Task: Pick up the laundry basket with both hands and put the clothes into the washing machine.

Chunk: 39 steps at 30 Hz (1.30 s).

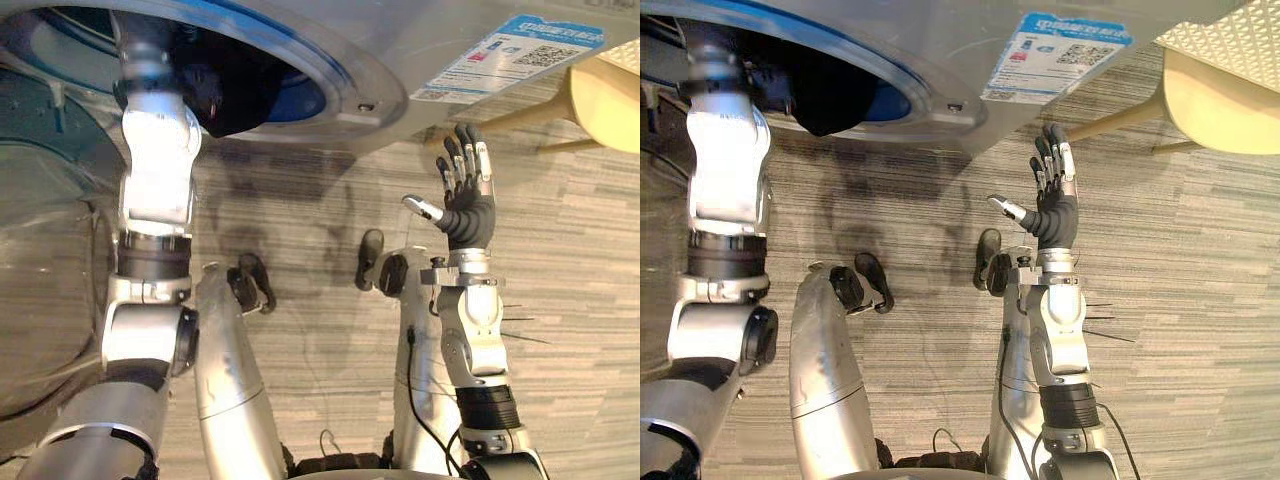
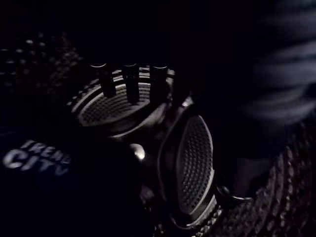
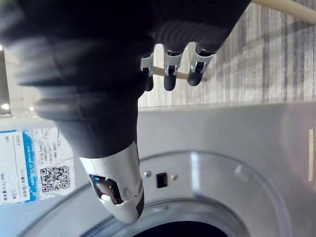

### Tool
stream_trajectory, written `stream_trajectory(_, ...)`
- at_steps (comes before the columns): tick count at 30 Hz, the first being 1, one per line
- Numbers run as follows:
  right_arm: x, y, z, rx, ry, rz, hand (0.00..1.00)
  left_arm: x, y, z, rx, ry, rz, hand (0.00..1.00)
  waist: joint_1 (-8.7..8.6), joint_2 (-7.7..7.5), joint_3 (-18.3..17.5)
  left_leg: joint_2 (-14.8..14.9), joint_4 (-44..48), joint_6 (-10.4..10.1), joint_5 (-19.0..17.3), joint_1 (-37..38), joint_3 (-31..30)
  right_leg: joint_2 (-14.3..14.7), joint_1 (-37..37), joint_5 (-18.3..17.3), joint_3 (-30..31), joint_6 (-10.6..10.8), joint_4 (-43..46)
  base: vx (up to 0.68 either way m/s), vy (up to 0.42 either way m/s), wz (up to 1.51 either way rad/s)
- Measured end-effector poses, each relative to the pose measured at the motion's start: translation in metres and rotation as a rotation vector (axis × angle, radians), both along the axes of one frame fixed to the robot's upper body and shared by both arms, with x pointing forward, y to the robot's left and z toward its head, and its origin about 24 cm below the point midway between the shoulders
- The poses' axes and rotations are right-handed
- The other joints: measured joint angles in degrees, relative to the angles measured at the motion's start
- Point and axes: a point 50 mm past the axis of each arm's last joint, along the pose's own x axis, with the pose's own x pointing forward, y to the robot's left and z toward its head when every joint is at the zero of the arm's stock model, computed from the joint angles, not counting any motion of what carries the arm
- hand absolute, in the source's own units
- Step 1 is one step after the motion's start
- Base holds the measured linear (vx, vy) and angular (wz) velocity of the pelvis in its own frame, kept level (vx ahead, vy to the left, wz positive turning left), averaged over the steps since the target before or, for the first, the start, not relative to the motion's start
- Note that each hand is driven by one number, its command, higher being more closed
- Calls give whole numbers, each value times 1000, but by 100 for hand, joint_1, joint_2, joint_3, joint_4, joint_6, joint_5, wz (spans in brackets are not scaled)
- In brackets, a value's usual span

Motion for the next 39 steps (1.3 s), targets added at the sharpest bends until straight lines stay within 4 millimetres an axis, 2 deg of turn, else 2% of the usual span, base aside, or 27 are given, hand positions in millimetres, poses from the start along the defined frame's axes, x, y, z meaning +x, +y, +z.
stream_trajectory(5,0,-2,-3,3,19,-13,0,6,1,-61,-220,167,-64,0,74,0,-5,-63,-185,-89,88,58,-30,-5,32,-1,-32,-9,-90,-26,-49,5)
stream_trajectory(8,-1,-3,-5,8,25,-18,0,11,2,-86,-353,240,-109,0,77,1,-6,-64,-281,-118,105,100,-29,9,66,1,-47,-26,-161,-30,-43,1)
stream_trajectory(14,-1,-3,-11,19,54,-26,0,18,-20,-137,-588,398,-190,0,69,0,-25,-56,-340,-129,112,120,-10,32,80,6,-50,-34,-237,-6,-7,-1)
stream_trajectory(16,0,-3,-14,24,67,-34,0,21,-25,-146,-629,435,-203,0,61,1,-25,-54,-339,-126,110,119,5,32,78,6,-43,-34,-243,0,0,0)
stream_trajectory(20,0,-4,-16,28,79,-40,0,27,-25,-151,-709,456,-212,0,56,-5,-29,-42,-332,-122,105,95,54,48,4,8,9,-36,-232,-21,-7,-2)
stream_trajectory(23,0,-5,-16,42,80,-35,0,34,-22,-140,-740,433,-238,0,59,-6,-33,37,-265,-108,98,-50,95,111,-169,34,48,-56,-206,-40,-5,-11)
stream_trajectory(25,1,-5,-16,55,80,-31,0,42,-21,-123,-733,409,-260,0,11,-6,-33,52,-160,-91,87,-201,95,113,-331,39,69,-63,-117,-29,4,-7)
stream_trajectory(26,1,-6,-16,58,79,-28,0,47,-20,-109,-729,379,-277,100,-27,-6,-33,67,-87,-72,73,-291,86,117,-424,39,79,-63,-52,-29,7,-6)
stream_trajectory(27,1,-6,-16,54,78,-28,0,49,-19,-101,-770,363,-279,100,-53,-6,-33,90,-35,-58,65,-365,93,126,-495,48,90,-62,-25,-31,9,-7)
stream_trajectory(35,-1,-8,-13,54,67,-27,0,51,7,-93,-766,354,-237,100,-105,-5,-32,185,122,-36,46,-627,102,215,-752,180,126,-53,-28,-40,16,-10)
stream_trajectory(39,-3,-8,-8,57,42,-25,0,51,9,-93,-800,352,-235,100,-104,-5,-31,217,187,4,20,-638,110,221,-757,189,133,-61,17,-6,5,-2)
